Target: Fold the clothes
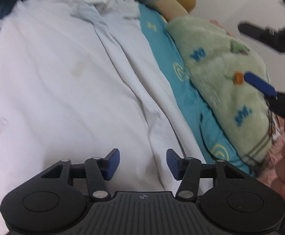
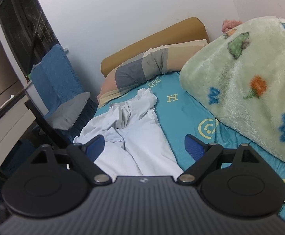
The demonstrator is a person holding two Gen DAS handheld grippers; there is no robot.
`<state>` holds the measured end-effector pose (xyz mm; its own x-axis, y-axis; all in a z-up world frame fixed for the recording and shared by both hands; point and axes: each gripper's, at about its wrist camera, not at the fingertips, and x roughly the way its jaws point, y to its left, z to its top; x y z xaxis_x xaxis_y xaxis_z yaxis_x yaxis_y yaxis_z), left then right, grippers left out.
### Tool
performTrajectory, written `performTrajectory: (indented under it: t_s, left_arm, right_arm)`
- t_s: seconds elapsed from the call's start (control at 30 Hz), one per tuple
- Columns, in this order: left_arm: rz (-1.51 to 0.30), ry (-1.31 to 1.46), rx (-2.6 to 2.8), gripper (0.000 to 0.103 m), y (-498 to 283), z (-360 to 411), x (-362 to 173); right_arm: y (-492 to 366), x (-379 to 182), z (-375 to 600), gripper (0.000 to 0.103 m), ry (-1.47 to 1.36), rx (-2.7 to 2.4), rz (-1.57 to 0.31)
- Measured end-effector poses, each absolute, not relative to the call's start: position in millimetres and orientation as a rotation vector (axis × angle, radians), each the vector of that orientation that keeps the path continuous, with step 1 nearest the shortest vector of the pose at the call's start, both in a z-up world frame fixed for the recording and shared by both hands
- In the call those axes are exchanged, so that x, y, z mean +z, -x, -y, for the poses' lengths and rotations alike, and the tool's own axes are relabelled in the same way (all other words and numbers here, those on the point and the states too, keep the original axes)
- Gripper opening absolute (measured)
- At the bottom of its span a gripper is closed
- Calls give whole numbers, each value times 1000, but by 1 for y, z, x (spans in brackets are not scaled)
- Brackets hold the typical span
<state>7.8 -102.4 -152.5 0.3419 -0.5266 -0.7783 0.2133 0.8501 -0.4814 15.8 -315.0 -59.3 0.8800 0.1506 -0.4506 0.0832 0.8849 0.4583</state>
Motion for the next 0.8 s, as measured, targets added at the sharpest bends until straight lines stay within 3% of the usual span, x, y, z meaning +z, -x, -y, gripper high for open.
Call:
performTrajectory:
  t_s: [0.37, 0.6, 0.7, 0.8]
  left_arm:
    - [-1300, 485, -698, 26, -8, 119, -190]
    - [-1318, 455, -710, 27, -9, 127, -196]
    - [-1312, 444, -736, 39, -11, 131, -194]
    - [-1291, 401, -746, 34, -8, 134, -190]
  right_arm:
    - [-16, -61, 345, 90, -569, 29, -506]
    - [-20, -68, 348, 90, -604, 29, -549]
    - [-22, -69, 343, 90, -578, 42, -558]
    - [-23, -68, 340, 90, -567, 45, -559]
